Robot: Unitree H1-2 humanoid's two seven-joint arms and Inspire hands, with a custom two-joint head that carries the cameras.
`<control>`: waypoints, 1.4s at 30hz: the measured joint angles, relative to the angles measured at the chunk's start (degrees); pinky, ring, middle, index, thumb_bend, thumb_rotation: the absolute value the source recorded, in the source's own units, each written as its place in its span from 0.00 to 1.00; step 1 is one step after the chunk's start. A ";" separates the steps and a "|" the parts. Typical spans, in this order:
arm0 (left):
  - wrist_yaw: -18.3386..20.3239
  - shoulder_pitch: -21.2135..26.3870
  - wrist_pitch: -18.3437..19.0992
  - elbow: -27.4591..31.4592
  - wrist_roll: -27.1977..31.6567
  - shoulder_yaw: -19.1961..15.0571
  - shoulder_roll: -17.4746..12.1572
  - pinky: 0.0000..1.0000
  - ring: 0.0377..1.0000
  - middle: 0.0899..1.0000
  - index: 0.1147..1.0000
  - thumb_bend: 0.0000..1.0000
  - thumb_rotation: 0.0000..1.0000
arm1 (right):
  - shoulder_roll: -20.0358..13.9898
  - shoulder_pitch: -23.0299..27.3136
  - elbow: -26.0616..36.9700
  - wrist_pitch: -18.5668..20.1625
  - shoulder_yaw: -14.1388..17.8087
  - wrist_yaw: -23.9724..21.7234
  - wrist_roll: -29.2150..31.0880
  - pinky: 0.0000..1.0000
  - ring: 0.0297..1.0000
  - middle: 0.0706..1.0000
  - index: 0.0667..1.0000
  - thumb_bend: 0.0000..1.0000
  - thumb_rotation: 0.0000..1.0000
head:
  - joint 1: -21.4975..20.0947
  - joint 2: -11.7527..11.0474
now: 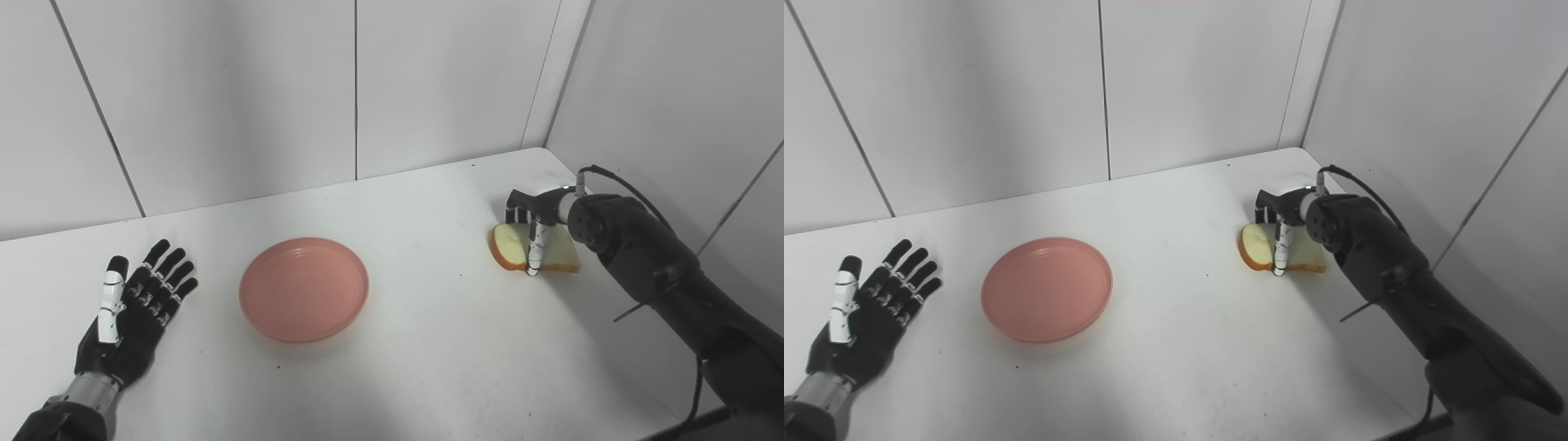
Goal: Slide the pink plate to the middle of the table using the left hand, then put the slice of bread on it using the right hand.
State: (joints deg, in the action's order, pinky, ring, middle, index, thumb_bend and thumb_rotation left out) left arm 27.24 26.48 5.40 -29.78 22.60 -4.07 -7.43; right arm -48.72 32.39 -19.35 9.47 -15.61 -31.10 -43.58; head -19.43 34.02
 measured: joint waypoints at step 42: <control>-8.69 4.24 -3.29 -4.18 -6.31 4.66 8.78 0.97 0.98 0.97 0.97 0.67 1.00 | 18.66 15.01 15.08 -1.44 -5.38 -7.46 2.40 0.33 0.37 0.38 0.49 0.52 0.00 | 16.53 -4.92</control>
State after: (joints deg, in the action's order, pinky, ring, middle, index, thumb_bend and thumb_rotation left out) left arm 18.55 30.71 2.11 -33.96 16.29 0.59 1.35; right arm -30.06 47.39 -4.27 8.03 -20.99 -38.56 -41.18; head -2.90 29.09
